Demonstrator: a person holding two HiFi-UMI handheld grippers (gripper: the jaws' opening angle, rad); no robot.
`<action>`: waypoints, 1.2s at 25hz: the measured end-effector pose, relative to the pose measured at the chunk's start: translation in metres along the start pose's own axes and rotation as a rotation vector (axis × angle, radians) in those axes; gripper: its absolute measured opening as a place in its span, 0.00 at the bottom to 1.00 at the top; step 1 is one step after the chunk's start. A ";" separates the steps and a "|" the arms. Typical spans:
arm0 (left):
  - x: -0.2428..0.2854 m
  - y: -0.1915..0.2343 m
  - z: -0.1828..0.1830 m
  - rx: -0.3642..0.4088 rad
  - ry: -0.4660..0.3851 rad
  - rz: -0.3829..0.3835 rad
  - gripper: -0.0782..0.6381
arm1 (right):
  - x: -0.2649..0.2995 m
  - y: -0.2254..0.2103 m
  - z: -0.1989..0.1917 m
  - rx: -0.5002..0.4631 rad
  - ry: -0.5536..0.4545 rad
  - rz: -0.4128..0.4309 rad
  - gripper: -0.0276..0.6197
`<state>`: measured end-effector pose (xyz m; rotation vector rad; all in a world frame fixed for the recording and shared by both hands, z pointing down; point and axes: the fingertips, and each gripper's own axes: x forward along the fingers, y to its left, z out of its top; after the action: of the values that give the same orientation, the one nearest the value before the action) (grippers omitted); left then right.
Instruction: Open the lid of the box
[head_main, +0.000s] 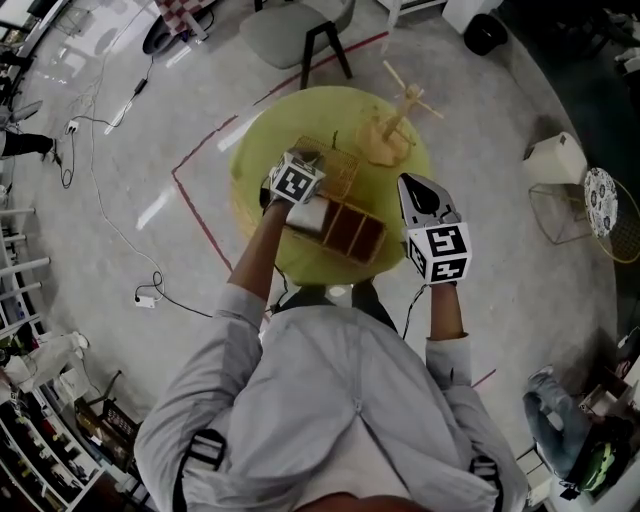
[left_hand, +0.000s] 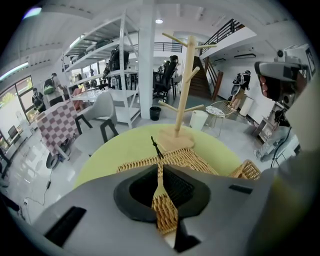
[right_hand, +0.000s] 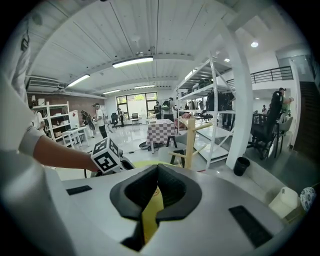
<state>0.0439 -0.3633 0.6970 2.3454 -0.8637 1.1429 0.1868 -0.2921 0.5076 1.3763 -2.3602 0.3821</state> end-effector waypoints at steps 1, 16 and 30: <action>-0.005 0.000 -0.001 -0.002 -0.008 0.006 0.17 | -0.001 0.001 0.002 -0.005 -0.004 0.002 0.08; -0.175 -0.006 0.068 0.031 -0.462 0.142 0.15 | -0.025 0.029 0.068 -0.128 -0.121 0.006 0.08; -0.297 -0.023 0.120 0.090 -0.707 0.227 0.15 | -0.053 0.055 0.138 -0.202 -0.235 0.007 0.08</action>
<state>-0.0149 -0.3095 0.3856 2.8216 -1.3548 0.3970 0.1373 -0.2817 0.3583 1.3813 -2.5092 -0.0194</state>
